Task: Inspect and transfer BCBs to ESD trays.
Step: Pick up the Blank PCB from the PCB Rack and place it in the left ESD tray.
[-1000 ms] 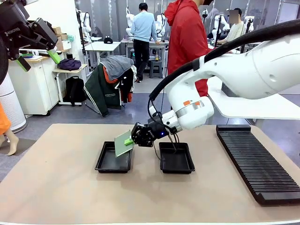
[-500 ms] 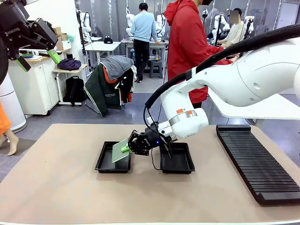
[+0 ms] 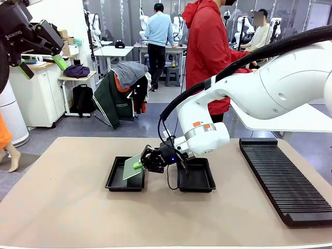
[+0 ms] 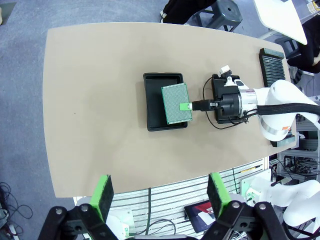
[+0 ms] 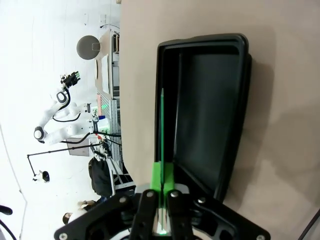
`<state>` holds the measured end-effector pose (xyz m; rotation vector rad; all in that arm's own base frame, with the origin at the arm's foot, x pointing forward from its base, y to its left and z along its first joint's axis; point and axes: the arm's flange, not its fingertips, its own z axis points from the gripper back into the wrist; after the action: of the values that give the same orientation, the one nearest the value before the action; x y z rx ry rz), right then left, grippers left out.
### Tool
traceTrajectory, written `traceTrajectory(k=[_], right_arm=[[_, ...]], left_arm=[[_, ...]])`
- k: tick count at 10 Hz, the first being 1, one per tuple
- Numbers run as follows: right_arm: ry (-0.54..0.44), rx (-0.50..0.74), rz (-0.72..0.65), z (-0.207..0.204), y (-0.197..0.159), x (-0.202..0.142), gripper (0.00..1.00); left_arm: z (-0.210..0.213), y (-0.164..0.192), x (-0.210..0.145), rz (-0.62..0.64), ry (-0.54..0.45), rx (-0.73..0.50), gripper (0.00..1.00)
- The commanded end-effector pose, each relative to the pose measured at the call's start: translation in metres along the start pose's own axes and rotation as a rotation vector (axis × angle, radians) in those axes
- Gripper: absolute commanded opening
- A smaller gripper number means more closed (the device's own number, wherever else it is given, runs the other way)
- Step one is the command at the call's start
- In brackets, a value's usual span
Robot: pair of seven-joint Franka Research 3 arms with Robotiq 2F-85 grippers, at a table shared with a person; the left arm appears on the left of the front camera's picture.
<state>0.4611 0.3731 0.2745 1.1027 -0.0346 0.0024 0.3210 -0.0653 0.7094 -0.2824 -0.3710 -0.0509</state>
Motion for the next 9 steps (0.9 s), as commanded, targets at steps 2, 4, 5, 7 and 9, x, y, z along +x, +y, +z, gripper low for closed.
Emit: traceTrajectory(k=[2, 4, 5, 7, 9], right_arm=[[0.020, 0.000, -0.010, 0.000, 0.001, 0.000, 0.02], [-0.035, -0.012, -0.041, -0.006, 0.004, -0.001, 0.02], [-0.042, -0.022, -0.070, -0.010, 0.006, -0.002, 0.02], [-0.048, -0.051, -0.108, -0.018, 0.008, 0.000, 0.02], [-0.061, -0.062, -0.113, -0.023, 0.010, 0.002, 0.02]], left_arm=[[-0.001, 0.001, 0.000, 0.003, 0.003, -0.001, 1.00], [-0.001, 0.001, 0.000, 0.003, 0.003, -0.001, 1.00], [-0.001, 0.001, 0.000, 0.003, 0.003, -0.001, 1.00], [-0.001, 0.001, 0.000, 0.003, 0.003, -0.001, 1.00], [-0.001, 0.001, 0.000, 0.003, 0.003, -0.001, 1.00]])
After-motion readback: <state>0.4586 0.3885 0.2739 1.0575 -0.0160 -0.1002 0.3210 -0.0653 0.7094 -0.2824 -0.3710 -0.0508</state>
